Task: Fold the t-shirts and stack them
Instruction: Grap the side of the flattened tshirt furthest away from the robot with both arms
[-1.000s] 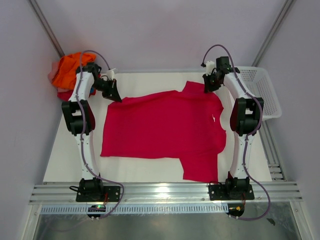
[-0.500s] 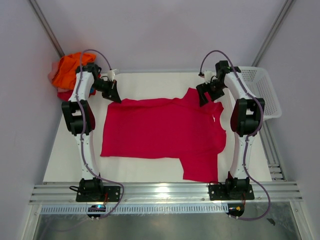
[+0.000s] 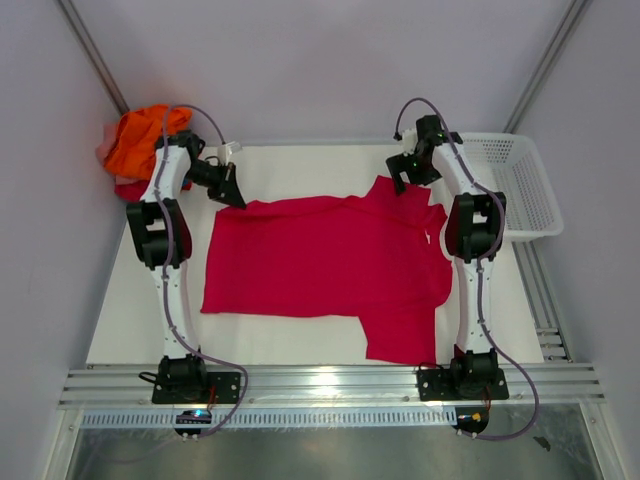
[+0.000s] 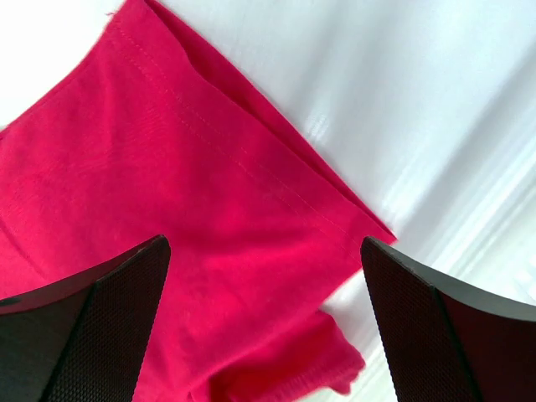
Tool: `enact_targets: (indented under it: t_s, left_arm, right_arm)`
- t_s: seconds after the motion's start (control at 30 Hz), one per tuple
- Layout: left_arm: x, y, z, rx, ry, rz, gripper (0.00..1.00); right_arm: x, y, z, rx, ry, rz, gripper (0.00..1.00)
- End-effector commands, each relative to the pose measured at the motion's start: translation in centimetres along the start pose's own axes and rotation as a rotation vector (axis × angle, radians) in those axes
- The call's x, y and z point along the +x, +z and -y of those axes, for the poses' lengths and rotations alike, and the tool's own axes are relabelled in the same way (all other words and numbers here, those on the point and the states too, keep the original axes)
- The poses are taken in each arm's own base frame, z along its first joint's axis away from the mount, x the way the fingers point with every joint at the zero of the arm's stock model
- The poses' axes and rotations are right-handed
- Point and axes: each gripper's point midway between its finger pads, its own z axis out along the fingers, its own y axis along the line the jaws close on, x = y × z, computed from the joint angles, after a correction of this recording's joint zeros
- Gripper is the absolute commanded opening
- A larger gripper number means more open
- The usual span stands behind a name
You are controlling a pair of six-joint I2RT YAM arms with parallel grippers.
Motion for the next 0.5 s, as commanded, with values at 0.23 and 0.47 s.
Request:
enact_targets:
  t_s: [0.23,0.47]
  left_arm:
    - [1.5,0.0,2.3,0.102,-0.105,-0.038,0.0]
    - [1.9,0.1,2.5,0.11,-0.112,-0.045,0.0]
  right_arm:
    - [-1.1,1.7,0.7,0.095,0.018,0.015,0.99]
    - [-1.2,2.1,2.7,0.2,0.023,0.019,0.99]
